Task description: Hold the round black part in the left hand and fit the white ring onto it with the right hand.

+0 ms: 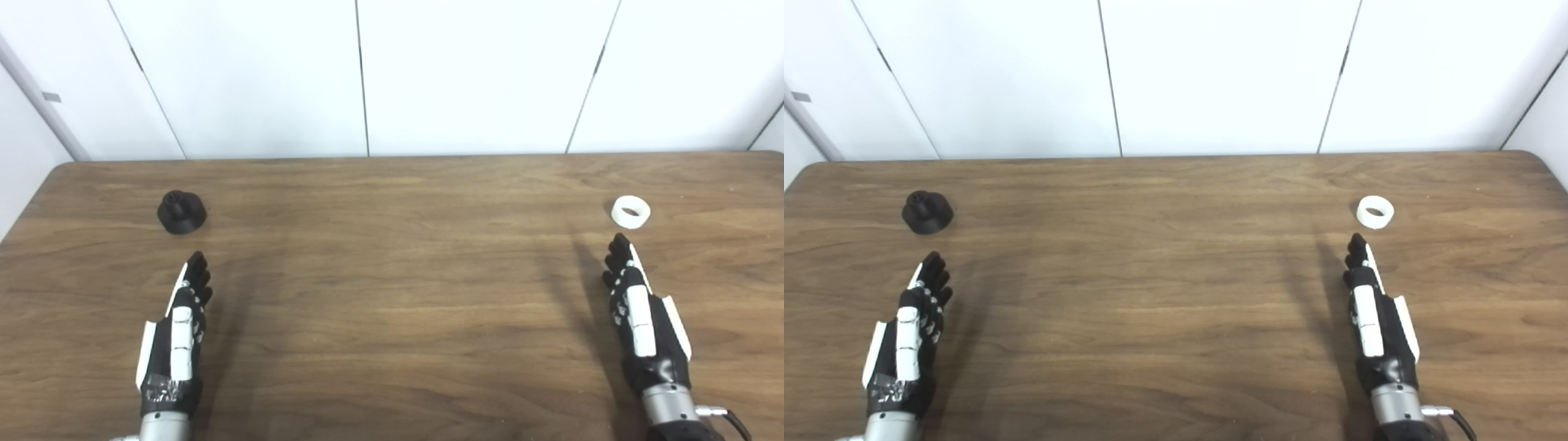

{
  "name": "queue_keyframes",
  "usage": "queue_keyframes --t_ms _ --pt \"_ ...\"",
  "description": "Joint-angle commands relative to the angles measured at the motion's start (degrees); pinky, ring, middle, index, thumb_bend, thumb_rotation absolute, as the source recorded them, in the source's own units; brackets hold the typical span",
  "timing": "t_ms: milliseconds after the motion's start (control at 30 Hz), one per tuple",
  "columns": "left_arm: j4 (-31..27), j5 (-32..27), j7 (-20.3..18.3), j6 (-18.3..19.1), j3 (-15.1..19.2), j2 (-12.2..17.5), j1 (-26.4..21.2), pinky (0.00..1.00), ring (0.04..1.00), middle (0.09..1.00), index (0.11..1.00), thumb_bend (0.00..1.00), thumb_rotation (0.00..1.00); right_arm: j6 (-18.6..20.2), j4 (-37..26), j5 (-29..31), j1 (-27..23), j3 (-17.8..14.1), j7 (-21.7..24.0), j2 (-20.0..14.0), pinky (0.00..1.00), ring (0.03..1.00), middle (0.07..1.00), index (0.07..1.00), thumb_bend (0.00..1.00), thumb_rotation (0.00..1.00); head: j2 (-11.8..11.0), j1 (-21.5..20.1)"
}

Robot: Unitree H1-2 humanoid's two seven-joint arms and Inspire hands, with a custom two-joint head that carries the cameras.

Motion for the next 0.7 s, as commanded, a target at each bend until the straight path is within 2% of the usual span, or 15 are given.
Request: queue_keyframes --t_ms 0,333,600,667 --pt "0.7 -0.4 0.0 -0.8 0.1 0.0 1.1 1.00 1.000 0.991 0.976 0.48 0.98 -1.7 -1.6 -0.5 -0.8 0.2 -0.3 0.3 1.00 1.000 1.000 0.991 0.59 1.00 0.1 0.0" --pt "0.8 -0.2 0.0 -1.0 0.2 0.0 1.1 1.00 1.000 0.990 0.981 0.48 0.98 -1.9 -1.5 -0.9 -0.7 0.3 -0.5 0.3 1.00 1.000 1.000 0.988 0.61 1.00 0.2 -0.1" --pt "1.6 1.1 0.3 -2.3 -0.5 -0.7 1.0 1.00 1.000 0.988 0.978 0.48 0.97 -1.0 -1.7 -0.3 -0.4 -0.1 -0.2 -0.2 1.00 1.000 1.000 0.989 0.59 1.00 -1.8 5.0" --pt "2.2 1.3 0.3 -3.0 -0.8 -1.2 1.1 1.00 1.000 0.986 0.971 0.49 0.96 -1.4 -1.3 -0.2 -0.2 -0.2 0.2 -0.7 1.00 1.000 1.000 0.988 0.58 1.00 -2.9 7.8"
